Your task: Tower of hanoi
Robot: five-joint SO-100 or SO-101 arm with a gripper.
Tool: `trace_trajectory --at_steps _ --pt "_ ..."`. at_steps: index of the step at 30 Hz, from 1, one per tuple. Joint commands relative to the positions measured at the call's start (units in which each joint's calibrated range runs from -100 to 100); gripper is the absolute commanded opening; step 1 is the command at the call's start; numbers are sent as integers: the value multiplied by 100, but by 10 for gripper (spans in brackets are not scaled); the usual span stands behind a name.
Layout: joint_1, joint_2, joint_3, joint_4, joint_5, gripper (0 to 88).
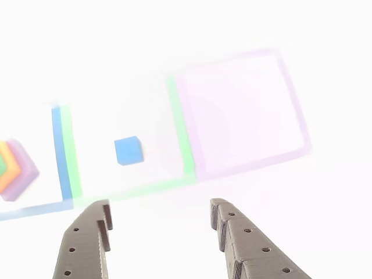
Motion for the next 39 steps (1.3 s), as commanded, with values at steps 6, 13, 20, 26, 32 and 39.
trace_trajectory --at_steps 6,13,20,26,32,39 --pt "-92 -360 1761 -1995 59 212" --pt "-178 -312 3207 -3800 59 222" --pt "-331 -70 4770 -6019 59 252" --pt "-446 302 5625 -7614 59 297" --pt "-446 1158 6234 -9428 59 316" --pt "-408 2320 6497 -10999 59 316"
